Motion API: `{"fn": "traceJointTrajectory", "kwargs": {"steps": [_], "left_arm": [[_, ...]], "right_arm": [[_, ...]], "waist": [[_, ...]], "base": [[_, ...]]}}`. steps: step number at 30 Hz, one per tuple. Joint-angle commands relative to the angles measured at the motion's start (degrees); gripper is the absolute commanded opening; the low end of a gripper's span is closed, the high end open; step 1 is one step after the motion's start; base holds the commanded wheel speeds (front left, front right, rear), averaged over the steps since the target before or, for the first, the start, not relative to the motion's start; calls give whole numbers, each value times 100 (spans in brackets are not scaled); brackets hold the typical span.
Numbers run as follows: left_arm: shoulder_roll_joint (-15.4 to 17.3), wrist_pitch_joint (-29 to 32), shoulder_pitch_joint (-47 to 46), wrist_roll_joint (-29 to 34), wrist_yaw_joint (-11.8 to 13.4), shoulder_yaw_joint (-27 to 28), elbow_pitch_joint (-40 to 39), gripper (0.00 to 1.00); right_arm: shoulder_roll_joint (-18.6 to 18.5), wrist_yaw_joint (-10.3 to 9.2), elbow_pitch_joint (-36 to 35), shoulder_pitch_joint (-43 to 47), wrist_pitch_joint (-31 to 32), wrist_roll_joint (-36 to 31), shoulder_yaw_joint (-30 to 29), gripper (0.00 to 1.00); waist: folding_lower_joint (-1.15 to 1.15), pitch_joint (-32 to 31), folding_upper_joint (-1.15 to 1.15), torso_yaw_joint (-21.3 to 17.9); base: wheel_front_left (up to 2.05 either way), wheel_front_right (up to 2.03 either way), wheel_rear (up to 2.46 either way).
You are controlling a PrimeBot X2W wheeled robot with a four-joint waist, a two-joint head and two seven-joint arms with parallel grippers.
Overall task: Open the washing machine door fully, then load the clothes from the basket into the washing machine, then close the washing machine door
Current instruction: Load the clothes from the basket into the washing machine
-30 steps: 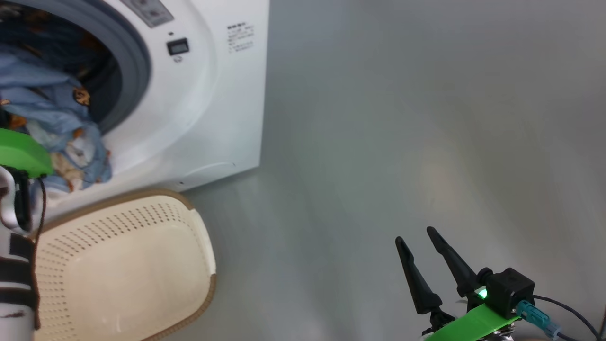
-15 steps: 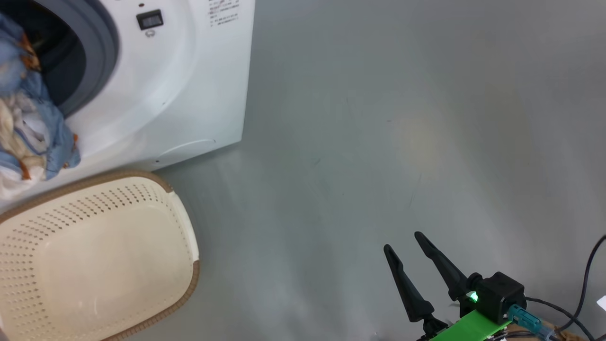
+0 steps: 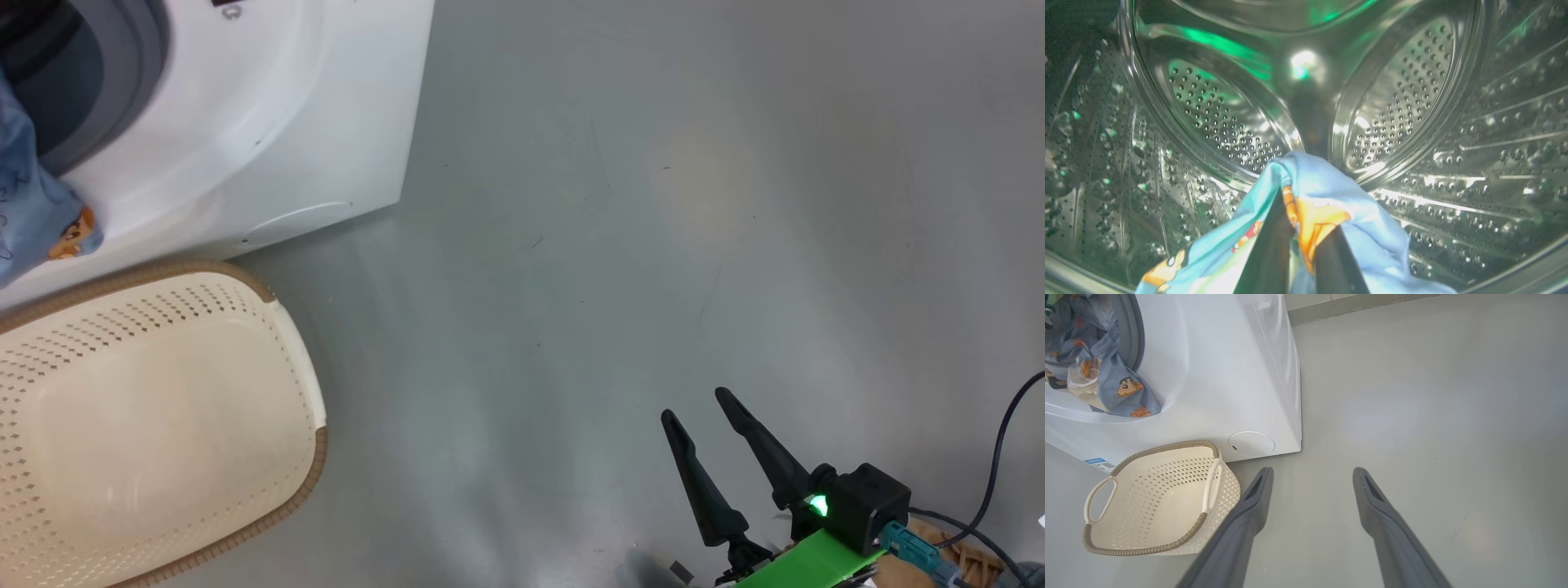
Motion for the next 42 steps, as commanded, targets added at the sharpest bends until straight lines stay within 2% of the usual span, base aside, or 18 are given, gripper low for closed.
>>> {"fn": "traceJointTrajectory", "kwargs": {"steps": [1, 3, 4, 6, 7, 8, 9, 15, 28, 36, 42], "left_arm": [[285, -30, -82, 101, 40, 4, -34, 0], [270, -30, -88, 132, 81, -15, 104, 0], [262, -30, -85, 153, 99, -30, 138, 9], [248, -30, -38, 253, 123, -125, 218, 36], [231, -30, -12, 272, 131, -150, 274, 46], [196, -30, 36, 304, 163, -191, 363, 85], [179, -30, 65, 316, 185, -206, 430, 100], [60, -30, 73, 339, 125, -352, 886, 100], [-248, -30, 247, 268, -1, -542, 1159, 100], [-496, -30, 611, 241, -68, -657, 741, 100], [-734, -30, 1217, 143, -157, -693, 172, 100]], "right_arm": [[-23, 10, -97, 77, -27, -29, 106, 100], [1, 10, -71, 61, -27, -21, 123, 100], [9, 10, -59, 53, -27, -16, 126, 100], [20, 10, -31, 37, -27, -9, 131, 100], [24, 10, -23, 24, -27, -5, 149, 100], [18, 10, 5, -6, -27, 6, 203, 100], [14, 10, 21, -20, -27, 8, 229, 100], [-21, 10, 91, -102, -27, 46, 301, 100], [-29, 10, 181, -255, -27, 101, 296, 100], [-11, 10, 169, -422, -27, 88, 182, 100], [-36, 10, 146, -523, -27, 56, -3, 100]], "waist": [[-1, 1, 0, 8], [-1, -13, 0, 28], [-1, -26, 0, 47], [-1, -71, 0, 97], [-1, -96, 0, 124], [-1, -155, 0, 179], [-1, -191, 0, 207], [-1, -324, 0, 384], [-1, -526, 0, 694], [-1, -519, 0, 968], [-1, -551, 0, 1266]], "base": [[0, 0, 0], [0, 0, 0], [0, 0, 0], [0, 0, 0], [0, 0, 0], [0, 0, 0], [0, 0, 0], [0, 0, 0], [0, 0, 0], [0, 0, 0], [0, 0, 0]]}}
